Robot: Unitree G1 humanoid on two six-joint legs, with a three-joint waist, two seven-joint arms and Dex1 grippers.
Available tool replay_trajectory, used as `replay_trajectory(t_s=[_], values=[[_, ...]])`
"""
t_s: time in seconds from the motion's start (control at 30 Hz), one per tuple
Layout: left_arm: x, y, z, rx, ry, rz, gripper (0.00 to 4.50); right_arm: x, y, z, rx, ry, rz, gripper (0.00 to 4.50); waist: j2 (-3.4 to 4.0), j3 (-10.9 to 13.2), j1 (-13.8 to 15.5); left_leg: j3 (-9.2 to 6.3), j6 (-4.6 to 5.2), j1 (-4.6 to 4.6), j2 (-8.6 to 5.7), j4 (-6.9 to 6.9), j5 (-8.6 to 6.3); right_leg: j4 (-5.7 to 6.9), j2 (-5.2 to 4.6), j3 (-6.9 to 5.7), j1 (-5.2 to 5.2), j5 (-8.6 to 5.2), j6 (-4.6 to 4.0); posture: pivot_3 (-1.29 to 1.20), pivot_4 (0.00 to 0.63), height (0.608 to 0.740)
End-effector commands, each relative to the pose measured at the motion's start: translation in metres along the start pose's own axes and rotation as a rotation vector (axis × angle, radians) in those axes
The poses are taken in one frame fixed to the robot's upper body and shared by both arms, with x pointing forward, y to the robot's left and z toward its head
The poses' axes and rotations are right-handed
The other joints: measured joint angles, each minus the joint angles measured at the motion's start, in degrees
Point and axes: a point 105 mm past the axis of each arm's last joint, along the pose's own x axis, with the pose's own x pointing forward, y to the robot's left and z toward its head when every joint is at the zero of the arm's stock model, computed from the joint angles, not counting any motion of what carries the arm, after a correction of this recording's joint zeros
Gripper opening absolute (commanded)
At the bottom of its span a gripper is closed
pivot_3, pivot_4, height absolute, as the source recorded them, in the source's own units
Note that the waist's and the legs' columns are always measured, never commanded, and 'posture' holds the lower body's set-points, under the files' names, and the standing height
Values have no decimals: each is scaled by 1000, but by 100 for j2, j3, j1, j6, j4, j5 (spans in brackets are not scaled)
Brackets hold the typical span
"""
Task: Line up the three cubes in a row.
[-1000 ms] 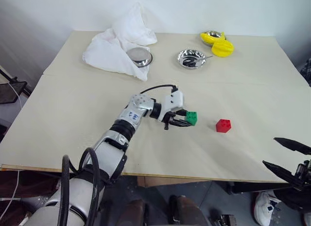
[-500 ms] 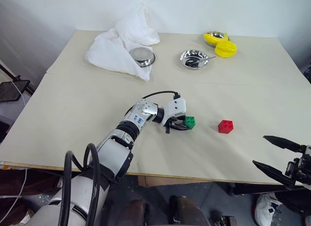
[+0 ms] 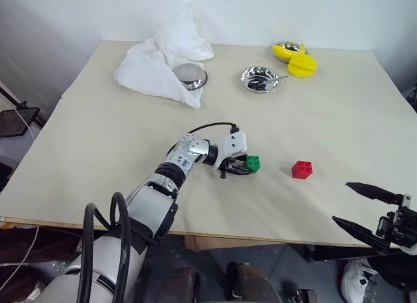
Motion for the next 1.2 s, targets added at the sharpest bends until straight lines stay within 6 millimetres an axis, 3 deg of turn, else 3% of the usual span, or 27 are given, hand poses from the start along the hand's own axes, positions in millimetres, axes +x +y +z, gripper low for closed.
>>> replay_trajectory(t_s=[0.03, 0.13, 0.43, 0.67, 0.73, 0.87, 0.97, 1.1, 1.2], values=[[-1, 5, 11, 34, -15, 7, 3471, 4, 2, 5, -9, -25, 8, 4500, 0, 0, 4, 0, 0, 0, 0, 0, 0, 0, 0, 0, 0, 0, 0, 0, 150, 740], [-1, 9, 17, 67, -31, 45, 4462, 7, 1, 4, -7, -27, 12, 4500, 0, 0, 5, 0, 0, 0, -1, 0, 0, 0, 0, 0, 0, 0, 0, 0, 150, 740], [-9, 23, 15, 75, 14, 128, 4462, 15, -2, 2, -4, -45, 39, 4500, 0, 0, 4, 0, 0, 0, -1, 1, 0, 3, 0, -1, -1, 0, 0, 0, 150, 740], [-17, 20, 9, 87, 30, 90, 4462, 17, -3, 1, 0, -46, 61, 4500, 0, 0, 5, 1, -1, -1, -1, 1, 1, 6, 0, -1, -3, 0, 0, 0, 150, 740], [-16, 14, 19, 109, -25, 30, 4462, 18, -3, 1, 5, -45, 69, 4500, 0, 0, 7, 1, -1, -1, -1, 2, 1, 6, 0, -2, -3, 0, 0, 0, 150, 740], [-23, 2, 56, 168, -217, -127, 4462, 19, -6, 0, 13, -40, 92, 4500, 0, 0, 1, 0, -1, -3, -2, 5, 1, 5, 0, -5, -3, 0, 0, 0, 150, 740], [-45, 9, 78, 231, -292, -126, 4462, 24, -12, 0, 20, -46, 120, 4500, -1, 0, -23, 0, -1, -4, -1, 9, 1, 6, 0, -5, -3, 0, 0, 0, 150, 740], [-80, 21, 84, 258, -349, -43, 4462, 33, -17, -1, 24, -49, 170, 4500, -1, 1, -135, -1, -5, 0, 0, 16, 3, 21, 0, -5, -4, 0, 0, 0, 150, 740], [-133, 20, 82, 245, -453, 44, 4462, 45, -21, -1, 48, -39, 235, 4500, 7, -4, -225, 1, -9, 6, 2, 14, 3, 42, 1, 0, -5, 0, -1, 0, 150, 740]])
